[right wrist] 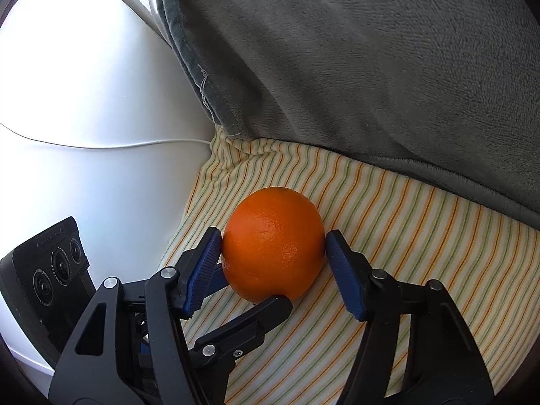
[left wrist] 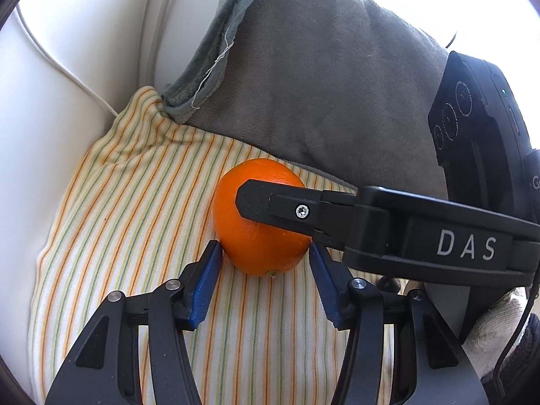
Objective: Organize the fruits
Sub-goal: 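Bring both tools around the large orange and close on it, then carry the orange held between both tools over the floral plate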
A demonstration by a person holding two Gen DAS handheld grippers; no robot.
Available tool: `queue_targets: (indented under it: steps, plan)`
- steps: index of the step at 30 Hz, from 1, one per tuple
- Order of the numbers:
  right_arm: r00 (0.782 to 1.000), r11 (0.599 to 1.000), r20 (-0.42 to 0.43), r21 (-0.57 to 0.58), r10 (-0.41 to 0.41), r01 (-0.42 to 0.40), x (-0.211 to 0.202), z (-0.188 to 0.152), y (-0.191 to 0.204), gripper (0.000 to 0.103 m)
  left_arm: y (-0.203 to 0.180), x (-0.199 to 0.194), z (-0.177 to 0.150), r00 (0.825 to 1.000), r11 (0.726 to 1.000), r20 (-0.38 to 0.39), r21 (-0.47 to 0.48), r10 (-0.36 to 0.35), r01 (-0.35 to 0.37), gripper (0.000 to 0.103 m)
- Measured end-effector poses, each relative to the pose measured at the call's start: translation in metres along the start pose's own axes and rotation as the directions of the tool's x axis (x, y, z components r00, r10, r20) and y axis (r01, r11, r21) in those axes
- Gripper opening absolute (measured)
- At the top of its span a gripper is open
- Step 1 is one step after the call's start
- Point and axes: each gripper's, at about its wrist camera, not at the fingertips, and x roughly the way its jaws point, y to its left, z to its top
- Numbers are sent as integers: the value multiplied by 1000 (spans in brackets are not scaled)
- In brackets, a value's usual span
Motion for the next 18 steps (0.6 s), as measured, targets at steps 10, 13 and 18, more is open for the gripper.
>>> queue_targets:
  steps: [10,13,18]
  plan:
    - [1000,1000,29,-10,-1,1,-29,-11,1,67,-24,-12,-9,1000,999,23,35,5,-5,52]
    - [999,1000,40,-10,-2,2,-39,-15,0,67,-31,-17,-12,1000,999,29,49,3,-4,52]
    - [998,1000,60,-4,-2,2,-59,-22,-1,67,-49,-22,-16,999,998,38,67,-7,5,52]
